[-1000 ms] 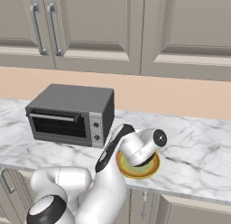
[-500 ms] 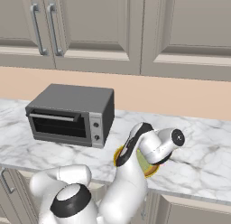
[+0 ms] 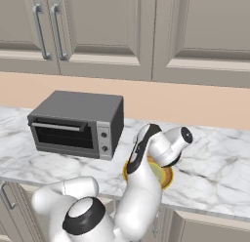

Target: Pick up the bagel from the plate, place it on the toaster oven rack, close the door, and set the timer.

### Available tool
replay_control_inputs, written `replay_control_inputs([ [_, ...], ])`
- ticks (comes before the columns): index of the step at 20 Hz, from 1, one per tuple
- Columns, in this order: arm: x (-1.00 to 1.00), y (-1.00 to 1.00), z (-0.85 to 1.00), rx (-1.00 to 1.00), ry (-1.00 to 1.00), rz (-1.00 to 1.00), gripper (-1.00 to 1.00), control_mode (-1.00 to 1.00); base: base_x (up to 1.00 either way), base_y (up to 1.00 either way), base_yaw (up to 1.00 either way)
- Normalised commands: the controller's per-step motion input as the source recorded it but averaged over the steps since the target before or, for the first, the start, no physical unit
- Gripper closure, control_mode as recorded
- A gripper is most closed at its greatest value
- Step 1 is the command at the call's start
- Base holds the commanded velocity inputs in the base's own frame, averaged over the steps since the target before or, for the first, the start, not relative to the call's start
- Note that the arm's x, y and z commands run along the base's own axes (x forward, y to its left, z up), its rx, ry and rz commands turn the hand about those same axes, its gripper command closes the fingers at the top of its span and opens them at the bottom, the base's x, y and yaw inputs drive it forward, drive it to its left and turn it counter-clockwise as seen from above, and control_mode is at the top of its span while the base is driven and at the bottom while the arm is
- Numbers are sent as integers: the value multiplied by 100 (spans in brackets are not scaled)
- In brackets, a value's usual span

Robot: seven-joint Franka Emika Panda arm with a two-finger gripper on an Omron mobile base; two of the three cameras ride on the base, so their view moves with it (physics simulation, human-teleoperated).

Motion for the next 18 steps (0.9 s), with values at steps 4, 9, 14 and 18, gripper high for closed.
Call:
replay_control_inputs([
  [4,-3,99,0,0,0,5,-100,-100,0,0,0],
  [9,0,81,0,0,-5,0,-100,-100,0,0,0],
  [14,-8,47,8,0,-9,0,-100,-100,0,0,0],
  [18,-19,24,22,0,-9,0,-100,-100,0,0,0],
])
